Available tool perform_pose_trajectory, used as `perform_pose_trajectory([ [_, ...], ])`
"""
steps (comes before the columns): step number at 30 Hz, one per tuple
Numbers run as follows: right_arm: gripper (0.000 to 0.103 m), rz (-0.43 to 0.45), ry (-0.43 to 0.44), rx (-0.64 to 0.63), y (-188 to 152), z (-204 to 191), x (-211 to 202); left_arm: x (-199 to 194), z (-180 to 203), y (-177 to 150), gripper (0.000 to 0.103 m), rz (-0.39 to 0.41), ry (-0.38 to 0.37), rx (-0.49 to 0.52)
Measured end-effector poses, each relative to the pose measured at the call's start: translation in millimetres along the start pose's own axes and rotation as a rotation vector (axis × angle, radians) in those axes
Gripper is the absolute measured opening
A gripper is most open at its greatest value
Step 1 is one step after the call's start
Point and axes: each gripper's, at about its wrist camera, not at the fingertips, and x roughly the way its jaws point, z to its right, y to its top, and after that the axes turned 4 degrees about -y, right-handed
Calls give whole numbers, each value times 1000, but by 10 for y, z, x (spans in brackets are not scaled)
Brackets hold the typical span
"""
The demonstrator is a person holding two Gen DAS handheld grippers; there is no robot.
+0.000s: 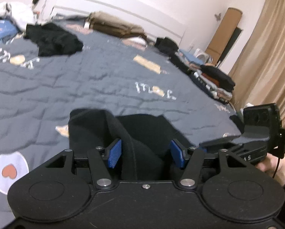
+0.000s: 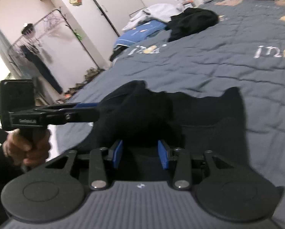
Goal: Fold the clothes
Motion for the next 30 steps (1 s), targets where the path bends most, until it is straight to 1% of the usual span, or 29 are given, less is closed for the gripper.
perform_pose_trajectory([
  [2,40,20,71,43,17,-2,-57,-27,48,26,57,24,-24,2],
  [4,40,55,165,84,33,27,-137,-42,81,48,58,44,-54,0],
  [5,40,61,187,87,36,23,-158,-41,94,57,58,51,-67,-3],
  [8,40,33,174,42,18,-42,-140,-6,128,84,60,61,-85,-11],
  [10,40,-11,142,26,-22,-50,-33,59,157,120,60,56,-86,-3],
  [13,41,-37,118,20,-67,-66,27,195,216,167,60,39,-81,3],
  [16,42,-43,89,-12,-99,-165,20,382,272,164,62,-14,-30,25],
  [19,47,-64,57,-63,-158,-313,61,559,316,100,61,-122,74,109],
  [20,48,-75,54,-77,-152,-333,61,591,307,43,59,-155,98,141],
  [21,49,-87,51,-90,-146,-353,60,623,298,-15,50,-187,122,174],
  [22,49,-98,47,-104,-140,-373,60,644,274,-66,47,-215,141,191],
  [24,49,-124,60,-90,-79,-302,7,625,148,-123,43,-242,148,146],
  [25,49,-122,59,-73,-42,-233,-59,608,89,-117,43,-246,141,122],
  [27,49,-41,15,-16,4,-61,-221,574,41,-122,44,-258,140,118],
  [29,49,14,-1,43,29,114,-346,537,-2,-130,45,-260,144,93],
  [30,49,40,-24,49,30,170,-389,517,-3,-139,46,-258,143,95],
])
